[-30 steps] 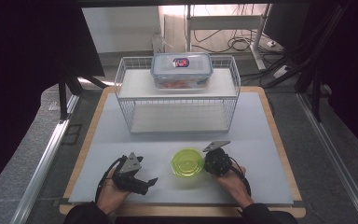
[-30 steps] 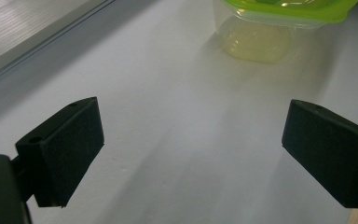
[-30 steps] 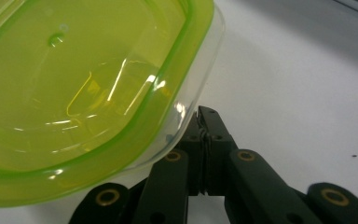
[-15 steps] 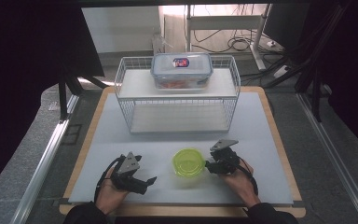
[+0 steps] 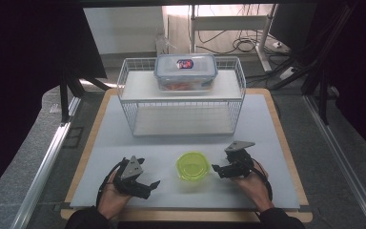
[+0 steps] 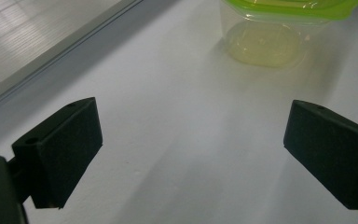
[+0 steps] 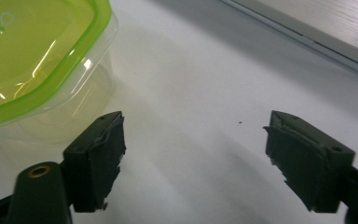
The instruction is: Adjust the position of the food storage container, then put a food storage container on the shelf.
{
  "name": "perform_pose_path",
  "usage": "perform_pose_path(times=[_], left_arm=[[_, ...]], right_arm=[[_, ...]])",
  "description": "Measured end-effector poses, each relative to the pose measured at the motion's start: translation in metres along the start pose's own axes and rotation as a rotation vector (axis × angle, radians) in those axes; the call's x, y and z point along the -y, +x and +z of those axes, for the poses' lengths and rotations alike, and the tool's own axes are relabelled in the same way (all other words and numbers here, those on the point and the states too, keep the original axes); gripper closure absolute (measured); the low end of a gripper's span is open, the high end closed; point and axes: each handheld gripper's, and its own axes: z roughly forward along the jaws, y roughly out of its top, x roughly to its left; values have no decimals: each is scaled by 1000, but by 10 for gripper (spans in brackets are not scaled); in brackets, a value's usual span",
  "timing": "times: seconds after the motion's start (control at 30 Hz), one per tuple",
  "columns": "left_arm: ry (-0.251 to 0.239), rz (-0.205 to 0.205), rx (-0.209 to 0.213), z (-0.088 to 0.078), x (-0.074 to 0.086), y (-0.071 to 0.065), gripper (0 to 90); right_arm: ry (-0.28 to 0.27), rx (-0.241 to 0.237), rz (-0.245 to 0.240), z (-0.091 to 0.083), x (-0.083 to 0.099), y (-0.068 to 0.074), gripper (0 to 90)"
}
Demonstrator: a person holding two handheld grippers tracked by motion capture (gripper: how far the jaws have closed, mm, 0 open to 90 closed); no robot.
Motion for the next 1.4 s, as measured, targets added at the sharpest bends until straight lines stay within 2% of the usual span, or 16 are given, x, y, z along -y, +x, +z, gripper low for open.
perform_pose_path(times=[0.17, 0.33, 0.4, 0.43, 0.53, 0.73, 0.87, 1.0, 1.17, 1.4], left_arm=[[3, 0, -1, 0, 0, 0, 42], [1, -1, -4, 0, 0, 1, 42], [1, -2, -4, 0, 0, 1, 42], [1, -3, -5, 0, 0, 1, 41], [1, 0, -7, 0, 0, 0, 42], [1, 2, -7, 0, 0, 1, 42], [-5, 2, -9, 0, 0, 1, 42], [-4, 5, -9, 0, 0, 0, 43], [-3, 13, -8, 0, 0, 0, 42], [4, 16, -6, 0, 0, 1, 42]], right_arm=[[-31, 5, 27, -5, 0, -4, 130], [-28, -5, 57, -9, -1, -8, 50], [-42, 9, 82, -10, -3, -8, 48], [-39, -1, 92, -11, -4, -8, 48], [-38, -12, 93, -13, -6, -6, 68], [-57, -51, 127, -24, -14, -5, 237], [-77, -125, 159, -26, -19, -3, 353], [-71, -214, 193, -21, -25, 1, 447], [-54, -290, 243, -9, -30, 2, 531], [-2, -339, 275, 5, -34, 4, 630]])
